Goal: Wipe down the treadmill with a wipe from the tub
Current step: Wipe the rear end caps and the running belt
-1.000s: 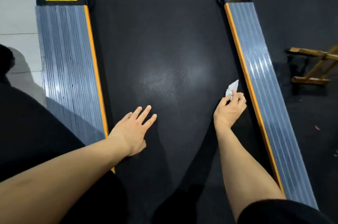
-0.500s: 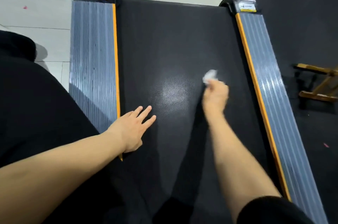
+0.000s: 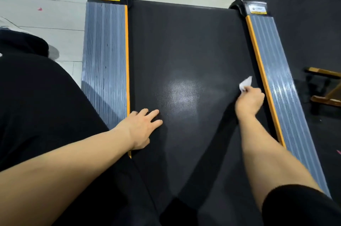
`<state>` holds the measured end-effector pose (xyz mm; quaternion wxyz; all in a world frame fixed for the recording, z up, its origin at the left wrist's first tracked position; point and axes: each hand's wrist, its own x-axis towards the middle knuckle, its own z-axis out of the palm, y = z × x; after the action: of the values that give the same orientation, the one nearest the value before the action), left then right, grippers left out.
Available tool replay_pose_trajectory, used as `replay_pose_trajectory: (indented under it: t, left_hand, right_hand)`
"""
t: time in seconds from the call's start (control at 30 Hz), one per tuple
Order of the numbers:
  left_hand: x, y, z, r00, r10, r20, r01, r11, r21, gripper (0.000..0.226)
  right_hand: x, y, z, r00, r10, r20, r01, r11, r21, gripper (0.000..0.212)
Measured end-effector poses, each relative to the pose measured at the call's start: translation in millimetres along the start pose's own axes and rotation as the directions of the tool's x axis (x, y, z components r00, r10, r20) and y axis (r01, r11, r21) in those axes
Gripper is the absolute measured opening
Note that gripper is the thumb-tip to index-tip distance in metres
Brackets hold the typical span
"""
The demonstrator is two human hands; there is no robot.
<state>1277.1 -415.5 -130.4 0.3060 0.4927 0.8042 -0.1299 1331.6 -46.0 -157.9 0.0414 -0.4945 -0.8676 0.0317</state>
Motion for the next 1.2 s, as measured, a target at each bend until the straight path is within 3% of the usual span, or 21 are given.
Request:
replay_pose_trajectory:
  t: [0.07, 0.13, 0.23, 0.3, 0.33, 0.37, 0.43, 0.5, 0.57, 0.63, 0.67, 0.7, 0.77, 0.83, 0.9, 0.97, 1.0, 1.03, 1.1, 1.17, 1.2]
  left_hand:
    - [3.8, 1.8, -1.4, 0.996, -0.035, -0.078, 0.036, 0.999, 0.010, 0.066]
    - [5.9, -0.2, 1.5, 0.994, -0.074, -0.079, 0.075, 0.997, 0.005, 0.069]
    - [5.2, -5.5, 5.5, 0.998, -0.069, -0.012, 0.069, 0.998, 0.003, 0.075]
    - [3.9, -8.1, 4.8, 0.998, -0.066, -0.006, 0.066, 0.998, -0.014, 0.075]
    - [3.3, -8.6, 4.0, 0.998, -0.062, -0.003, 0.062, 0.998, -0.018, 0.076]
    - [2.9, -8.8, 3.4, 0.998, -0.060, 0.000, 0.060, 0.998, -0.021, 0.076]
    - [2.3, -9.3, 0.5, 0.998, -0.061, -0.001, 0.061, 0.998, -0.029, 0.075]
    - [3.6, -8.9, -3.5, 0.998, -0.069, -0.013, 0.068, 0.997, -0.048, 0.070]
    - [5.6, -6.3, -6.8, 0.995, -0.080, -0.059, 0.078, 0.996, -0.038, 0.065]
    - [9.6, -2.4, -9.4, 0.988, -0.105, -0.117, 0.103, 0.994, -0.019, 0.063]
    - [11.8, 0.1, -10.2, 0.983, -0.126, -0.137, 0.124, 0.992, -0.021, 0.064]
    - [14.0, 1.0, -10.5, 0.977, -0.152, -0.148, 0.150, 0.988, -0.022, 0.065]
    - [17.0, -1.1, -8.5, 0.972, -0.185, -0.147, 0.185, 0.983, -0.017, 0.067]
    - [16.3, -6.2, -4.7, 0.976, -0.187, -0.110, 0.185, 0.982, -0.024, 0.071]
    - [14.0, -11.0, -2.5, 0.981, -0.178, -0.076, 0.177, 0.984, -0.025, 0.074]
    - [11.9, -13.7, -1.2, 0.984, -0.169, -0.051, 0.168, 0.985, -0.030, 0.076]
    - [12.0, -13.7, -1.2, 0.985, -0.166, -0.048, 0.165, 0.986, -0.032, 0.077]
    - [12.3, -13.5, -1.7, 0.985, -0.168, -0.048, 0.166, 0.985, -0.037, 0.077]
    - [13.7, -12.1, -1.7, 0.983, -0.170, -0.066, 0.166, 0.984, -0.060, 0.075]
    - [17.4, -10.1, -2.5, 0.979, -0.166, -0.116, 0.159, 0.985, -0.069, 0.073]
    - [19.9, -9.9, -2.9, 0.976, -0.166, -0.140, 0.157, 0.985, -0.072, 0.074]
  right_hand:
    - [-19.4, -37.9, 6.3, 1.000, -0.006, 0.004, 0.006, 0.996, 0.084, 0.030]
    - [-64.6, -106.2, 7.5, 0.950, -0.290, 0.112, 0.240, 0.913, 0.330, 0.024]
    - [-141.2, -188.5, 17.2, 0.631, -0.767, 0.117, 0.643, 0.601, 0.475, 0.020]
    - [-156.3, -203.9, 27.1, 0.394, -0.919, -0.021, 0.857, 0.358, 0.371, 0.024]
    - [-142.1, -200.9, 28.1, 0.344, -0.936, -0.077, 0.894, 0.302, 0.331, 0.024]
    - [-122.9, -191.4, 23.5, 0.367, -0.924, -0.106, 0.894, 0.320, 0.313, 0.021]
    - [-70.4, -149.9, 15.2, 0.589, -0.806, -0.051, 0.789, 0.561, 0.250, 0.025]
    - [-10.0, -79.6, 10.4, 0.832, -0.551, 0.058, 0.544, 0.833, 0.103, 0.024]
    - [32.1, -16.8, 0.6, 0.980, -0.190, 0.057, 0.187, 0.980, 0.062, 0.020]
    - [42.2, -5.8, 2.0, 0.995, 0.097, -0.007, -0.096, 0.995, 0.040, 0.025]
    - [38.3, -19.3, 5.3, 0.989, 0.147, -0.031, -0.145, 0.988, 0.055, 0.028]
    - [30.2, -41.1, 8.7, 0.989, 0.138, -0.045, -0.133, 0.987, 0.091, 0.031]
    - [-2.4, -103.6, 15.2, 0.993, -0.120, -0.020, 0.121, 0.979, 0.166, 0.032]
    - [-60.0, -165.9, 20.5, 0.847, -0.528, 0.067, 0.480, 0.812, 0.333, 0.026]
    - [-122.6, -205.3, 25.0, 0.521, -0.853, 0.029, 0.767, 0.483, 0.422, 0.026]
    - [-138.0, -211.9, 30.9, 0.318, -0.941, -0.116, 0.873, 0.243, 0.424, 0.029]
    - [-124.6, -203.0, 33.7, 0.314, -0.935, -0.164, 0.889, 0.229, 0.398, 0.028]
    - [-103.3, -187.5, 33.8, 0.360, -0.913, -0.190, 0.892, 0.277, 0.358, 0.026]
    - [-39.4, -137.8, 36.6, 0.602, -0.776, -0.189, 0.793, 0.555, 0.251, 0.025]
    - [27.2, -77.2, 32.0, 0.869, -0.471, -0.150, 0.488, 0.864, 0.119, 0.032]
    - [49.3, -51.0, 26.9, 0.951, -0.289, -0.113, 0.298, 0.952, 0.071, 0.036]
